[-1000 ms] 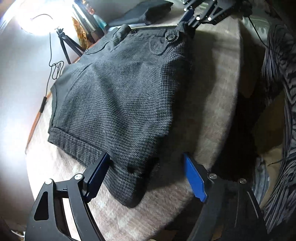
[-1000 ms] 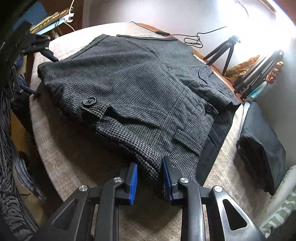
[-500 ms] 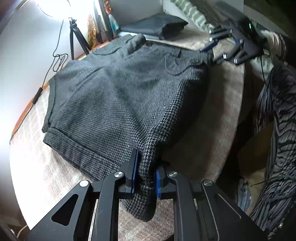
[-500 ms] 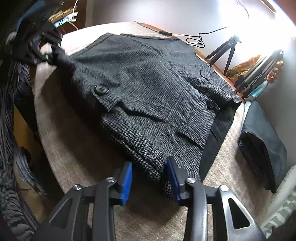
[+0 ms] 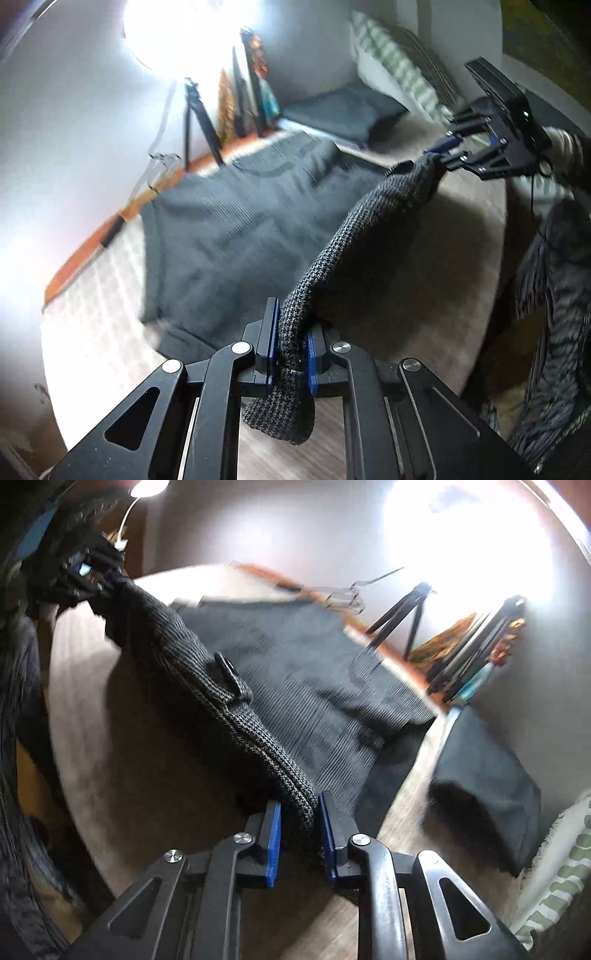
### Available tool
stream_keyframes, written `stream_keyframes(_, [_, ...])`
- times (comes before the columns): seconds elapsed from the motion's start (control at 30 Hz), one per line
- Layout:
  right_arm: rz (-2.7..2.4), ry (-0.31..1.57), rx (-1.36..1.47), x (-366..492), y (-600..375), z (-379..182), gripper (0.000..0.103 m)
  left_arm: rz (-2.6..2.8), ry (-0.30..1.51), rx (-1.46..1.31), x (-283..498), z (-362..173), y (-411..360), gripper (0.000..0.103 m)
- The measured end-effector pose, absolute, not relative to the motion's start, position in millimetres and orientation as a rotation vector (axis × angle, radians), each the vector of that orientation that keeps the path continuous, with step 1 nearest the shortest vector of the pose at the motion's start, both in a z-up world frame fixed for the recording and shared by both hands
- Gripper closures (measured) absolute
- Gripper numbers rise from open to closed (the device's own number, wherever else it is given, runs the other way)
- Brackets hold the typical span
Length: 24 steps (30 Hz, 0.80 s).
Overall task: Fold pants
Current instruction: 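Lift the hem with both tools, fold it over toward the waistband, open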
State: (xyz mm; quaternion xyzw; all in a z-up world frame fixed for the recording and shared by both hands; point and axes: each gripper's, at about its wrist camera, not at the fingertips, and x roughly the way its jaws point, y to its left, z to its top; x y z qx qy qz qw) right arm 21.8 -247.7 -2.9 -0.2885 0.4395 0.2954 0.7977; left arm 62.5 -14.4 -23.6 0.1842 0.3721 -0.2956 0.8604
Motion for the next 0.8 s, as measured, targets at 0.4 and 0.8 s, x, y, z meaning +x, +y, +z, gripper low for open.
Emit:
stream_keyframes(0.4, [0.529, 0.876, -0.553, 136, -229, 40, 0.09, -0.584, 0.711, 0.341, 168, 15, 1, 0.093])
stream_keyframes(0.8, [0.457, 0.943, -0.492, 241, -229, -1, 0.09, -0.54, 0.746, 0.367, 283, 0, 2, 0.093])
